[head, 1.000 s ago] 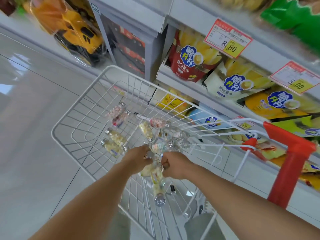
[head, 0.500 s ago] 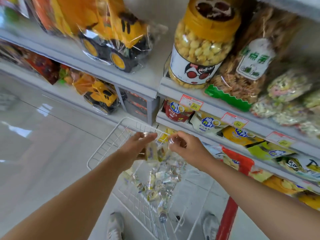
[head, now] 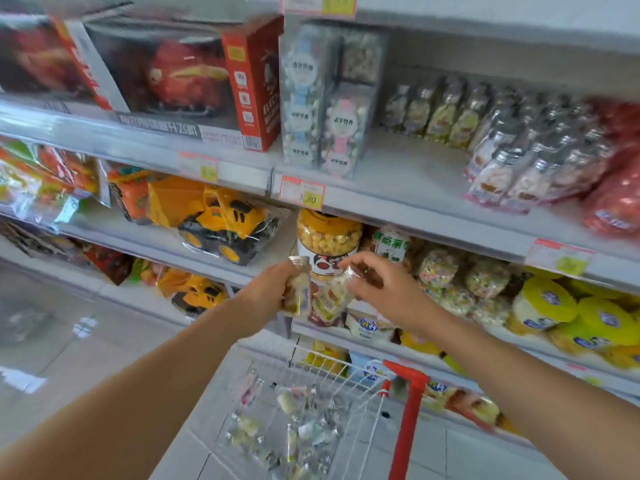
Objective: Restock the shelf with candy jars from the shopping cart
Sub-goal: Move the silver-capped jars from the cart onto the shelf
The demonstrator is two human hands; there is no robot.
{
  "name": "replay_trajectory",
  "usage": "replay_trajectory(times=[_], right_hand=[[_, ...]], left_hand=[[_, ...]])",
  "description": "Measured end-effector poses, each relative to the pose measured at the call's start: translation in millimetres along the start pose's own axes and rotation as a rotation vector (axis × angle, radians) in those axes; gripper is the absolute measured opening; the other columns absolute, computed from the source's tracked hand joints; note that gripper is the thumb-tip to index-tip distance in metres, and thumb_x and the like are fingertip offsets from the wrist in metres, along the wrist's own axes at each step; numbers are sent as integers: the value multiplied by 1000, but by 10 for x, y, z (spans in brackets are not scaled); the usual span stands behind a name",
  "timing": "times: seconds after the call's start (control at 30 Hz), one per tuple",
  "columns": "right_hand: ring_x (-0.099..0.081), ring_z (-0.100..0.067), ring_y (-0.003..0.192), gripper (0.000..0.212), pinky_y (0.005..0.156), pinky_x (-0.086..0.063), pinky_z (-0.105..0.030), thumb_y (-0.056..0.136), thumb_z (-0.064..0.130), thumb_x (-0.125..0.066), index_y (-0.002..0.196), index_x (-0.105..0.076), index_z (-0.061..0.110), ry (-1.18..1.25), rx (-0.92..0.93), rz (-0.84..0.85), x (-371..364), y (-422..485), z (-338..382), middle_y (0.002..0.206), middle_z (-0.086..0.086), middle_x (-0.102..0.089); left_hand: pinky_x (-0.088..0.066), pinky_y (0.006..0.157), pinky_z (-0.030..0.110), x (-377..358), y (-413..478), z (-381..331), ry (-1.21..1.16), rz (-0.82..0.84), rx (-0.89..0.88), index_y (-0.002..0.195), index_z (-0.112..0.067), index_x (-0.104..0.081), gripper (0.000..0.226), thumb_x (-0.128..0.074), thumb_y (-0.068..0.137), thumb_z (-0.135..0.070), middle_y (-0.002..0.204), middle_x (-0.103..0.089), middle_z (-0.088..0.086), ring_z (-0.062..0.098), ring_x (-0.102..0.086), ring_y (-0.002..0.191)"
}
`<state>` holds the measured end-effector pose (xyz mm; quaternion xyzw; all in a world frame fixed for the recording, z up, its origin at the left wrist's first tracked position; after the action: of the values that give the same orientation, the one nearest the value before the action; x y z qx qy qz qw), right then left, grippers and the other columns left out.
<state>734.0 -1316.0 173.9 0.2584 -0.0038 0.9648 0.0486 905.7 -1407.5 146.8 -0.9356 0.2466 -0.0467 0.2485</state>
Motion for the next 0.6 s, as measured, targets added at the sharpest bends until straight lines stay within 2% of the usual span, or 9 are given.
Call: replay_trajectory(times=[0.03, 0.07, 0.17, 0.23, 0.27, 0.33, 0.4, 0.5, 0.6], right_hand=[[-45, -1, 59, 17, 64, -42, -23, 95, 23, -58, 108, -60, 33, -31, 14, -14, 121, -12, 89, 72, 18, -50], [-47, -3, 61, 18, 65, -41, -24, 94, 23, -58, 109, -60, 33, -64, 35, -30, 246, -25, 185, 74, 16, -53], [-48, -1, 63, 22, 62, -40, -17, 95, 18, -58, 115, -61, 25, -95, 85, -74, 624, -78, 485, 80, 15, -54], [-50, -3, 66, 23, 63, -39, -13, 95, 16, -58, 117, -61, 23, -92, 107, -93, 865, -125, 648, 87, 16, -56], [-52, -7, 69, 24, 65, -40, -14, 95, 16, -57, 118, -61, 23, -102, 120, -106, 982, -144, 717, 91, 15, -57], [-56, -10, 77, 26, 69, -43, -16, 96, 18, -56, 121, -59, 23, -142, 142, -143, 1216, -163, 813, 99, 13, -59], [-58, -11, 84, 27, 72, -45, -19, 97, 22, -55, 123, -57, 27, -205, 146, -184, 1438, -148, 862, 103, 10, -61], [-58, -9, 96, 31, 75, -45, -15, 97, 24, -54, 127, -53, 29, -321, 161, -233, 1698, -67, 907, 115, 10, -60], [-58, -12, 94, 33, 77, -44, -20, 97, 22, -54, 129, -52, 27, -460, 161, -263, 1873, 79, 921, 116, 5, -61]], left_hand=[[-34, 45, 1, -65, -112, -173, -35, 25, -21, 73, -25, -41, 32, -39, 100, -7, 71, -39, -9, -7, -50, 48], [-37, 51, 1, -137, -179, -317, 30, 82, -47, 75, -28, -43, 34, -41, 99, -5, 75, -40, -12, -13, -52, 52], [-45, 67, 20, -317, -313, -704, 107, 191, -167, 71, -23, -64, 24, -59, 90, -9, 74, -56, -3, 5, -57, 66], [-49, 78, 32, -445, -349, -907, 129, 210, -250, 88, -19, -70, 5, -69, 83, -20, 87, -66, 0, 14, -61, 82], [-48, 82, 35, -514, -342, -1000, 154, 224, -295, 96, -17, -68, 17, -71, 81, -23, 91, -66, 0, 14, -61, 86], [-47, 81, 37, -685, -360, -1226, 204, 208, -385, 107, -11, -63, 31, -71, 82, -27, 91, -65, 1, 14, -61, 83], [-50, 80, 36, -866, -356, -1436, 277, 184, -476, 118, -12, -58, 43, -71, 83, -34, 103, -66, 5, 15, -65, 88], [-47, 81, 25, -1110, -286, -1683, 392, 79, -606, 129, -19, -49, 52, -68, 85, -39, 111, -61, -4, 14, -63, 100], [-45, 85, 29, -1302, -177, -1874, 496, 3, -712, 130, -20, -48, 50, -66, 87, -41, 110, -59, -5, 15, -59, 101]])
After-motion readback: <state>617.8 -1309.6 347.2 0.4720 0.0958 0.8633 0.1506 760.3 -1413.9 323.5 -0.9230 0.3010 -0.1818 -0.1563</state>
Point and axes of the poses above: each hand's wrist, its own y-axis towards the middle knuckle, its own x-axis out of the back of the hand, z = x × y, the point moved 3 cm from there along y, towards the middle knuckle
